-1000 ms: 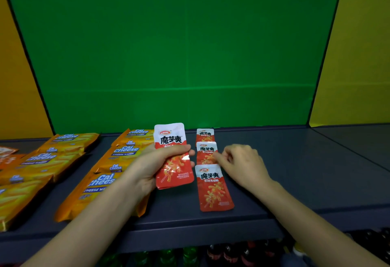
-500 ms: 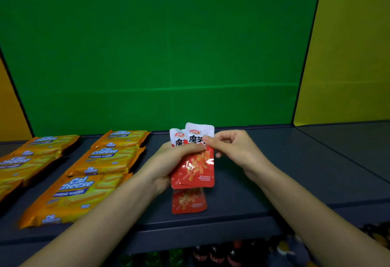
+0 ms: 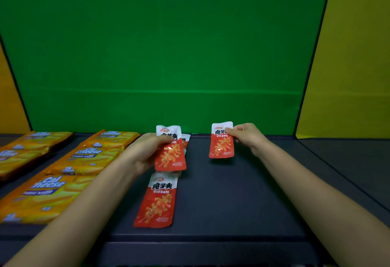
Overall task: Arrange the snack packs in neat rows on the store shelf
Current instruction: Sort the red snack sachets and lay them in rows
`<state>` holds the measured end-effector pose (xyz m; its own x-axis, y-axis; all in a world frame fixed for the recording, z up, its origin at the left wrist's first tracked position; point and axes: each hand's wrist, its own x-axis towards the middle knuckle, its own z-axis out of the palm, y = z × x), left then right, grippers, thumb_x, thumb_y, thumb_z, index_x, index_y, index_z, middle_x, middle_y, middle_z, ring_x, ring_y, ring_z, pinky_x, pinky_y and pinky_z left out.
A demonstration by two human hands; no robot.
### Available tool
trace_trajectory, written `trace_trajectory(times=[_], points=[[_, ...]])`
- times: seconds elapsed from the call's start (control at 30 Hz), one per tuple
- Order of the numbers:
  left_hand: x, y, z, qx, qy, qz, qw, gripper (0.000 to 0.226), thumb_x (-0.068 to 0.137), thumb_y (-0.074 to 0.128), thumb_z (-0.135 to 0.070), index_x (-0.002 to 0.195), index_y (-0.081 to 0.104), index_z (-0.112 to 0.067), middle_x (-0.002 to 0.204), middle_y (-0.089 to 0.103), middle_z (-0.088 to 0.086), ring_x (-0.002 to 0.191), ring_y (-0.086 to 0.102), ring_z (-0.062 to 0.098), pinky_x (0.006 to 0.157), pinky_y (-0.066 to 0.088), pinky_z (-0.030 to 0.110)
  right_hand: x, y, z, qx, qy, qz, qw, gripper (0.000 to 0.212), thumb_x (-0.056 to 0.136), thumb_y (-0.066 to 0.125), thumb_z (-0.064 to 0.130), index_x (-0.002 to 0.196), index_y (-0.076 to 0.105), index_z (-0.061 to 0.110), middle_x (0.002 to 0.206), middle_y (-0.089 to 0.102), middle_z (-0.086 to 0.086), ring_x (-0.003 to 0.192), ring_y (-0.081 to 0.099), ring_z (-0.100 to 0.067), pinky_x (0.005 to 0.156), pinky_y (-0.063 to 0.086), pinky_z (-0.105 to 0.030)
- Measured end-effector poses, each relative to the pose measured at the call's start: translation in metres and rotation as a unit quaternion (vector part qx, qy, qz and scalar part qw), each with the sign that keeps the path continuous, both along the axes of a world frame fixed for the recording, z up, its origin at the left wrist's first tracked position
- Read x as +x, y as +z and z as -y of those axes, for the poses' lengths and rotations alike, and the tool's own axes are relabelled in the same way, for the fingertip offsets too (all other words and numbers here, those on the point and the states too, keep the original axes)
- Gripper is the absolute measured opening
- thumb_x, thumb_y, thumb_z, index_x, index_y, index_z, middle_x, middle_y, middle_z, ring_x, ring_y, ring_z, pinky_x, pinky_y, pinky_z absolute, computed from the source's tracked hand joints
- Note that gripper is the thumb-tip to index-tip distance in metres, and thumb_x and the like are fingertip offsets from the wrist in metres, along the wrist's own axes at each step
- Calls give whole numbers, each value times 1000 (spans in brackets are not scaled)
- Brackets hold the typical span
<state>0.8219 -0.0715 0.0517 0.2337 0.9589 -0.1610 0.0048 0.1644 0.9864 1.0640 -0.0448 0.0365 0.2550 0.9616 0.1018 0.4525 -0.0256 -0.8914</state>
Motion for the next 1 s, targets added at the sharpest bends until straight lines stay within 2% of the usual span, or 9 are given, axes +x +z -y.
trace_trajectory(times=[0.1,0.2,0.37,0.53,0.63,0.7,0.77,0.87,1.0], points=[[-1,0,-11,10,10,-7,1000,16,91,53,-7,76,56,-6,45,65,1,38,61,8,39,49,16,11,-13,-25,-20,-26,11,999,28,85,64,28,63,54,14,83,59,-12,70,46,-18,70,33,-28],[1,0,-21,25,6,-22,999,14,89,56,-9,76,58,-6,48,66,-1,41,62,7,45,52,17,21,-23,-44,-32,-56,34,997,34,82,67,30,56,49,17,87,66,-20,76,46,-18,75,41,-33],[10,-1,-29,31,-8,-72,997,18,90,47,-7,72,52,-8,45,59,0,40,56,12,52,45,24,27,-30,-55,-68,-81,113,988,43,80,66,43,48,47,21,74,60,-5,74,52,-22,68,38,-29],[16,-6,-34,43,-63,-89,993,25,89,49,-5,64,49,-10,44,54,-1,38,51,8,45,43,19,29,-36,-63,-84,-93,201,972,32,80,60,54,71,61,23,102,69,-7,99,62,-28,75,43,-32],[22,-11,-34,22,-109,-84,990,20,88,56,-6,68,55,-7,53,60,4,42,57,10,48,49,19,28,-37,-66,-76,-102,233,964,32,82,59,52,85,65,21,105,67,-7,102,60,-29,75,43,-31],[26,-15,-36,1,-145,-82,986,10,86,60,-8,78,56,-4,63,64,9,49,62,14,60,52,24,28,-38,-68,-72,-103,248,961,34,82,59,52,86,66,19,105,67,-8,101,60,-30,75,42,-31],[31,-20,-36,-20,-170,-66,983,11,86,61,-10,94,54,-6,76,67,12,57,67,16,68,51,30,29,-39,-69,-68,-99,259,958,32,83,59,51,75,61,20,104,67,-10,99,60,-31,74,43,-32],[43,-25,-36,-27,-169,-54,984,18,88,59,-6,103,50,-7,85,66,13,58,69,11,59,57,24,28,-40,-69,-62,-101,272,955,34,84,58,49,76,59,16,104,66,-12,99,59,-32,72,41,-31],[54,-28,-35,-8,-152,-74,985,4,87,59,-4,84,56,-3,78,67,10,55,67,8,54,57,21,25,-40,-65,-48,-102,273,955,45,87,53,49,94,65,6,105,65,-14,100,58,-34,74,43,-33]])
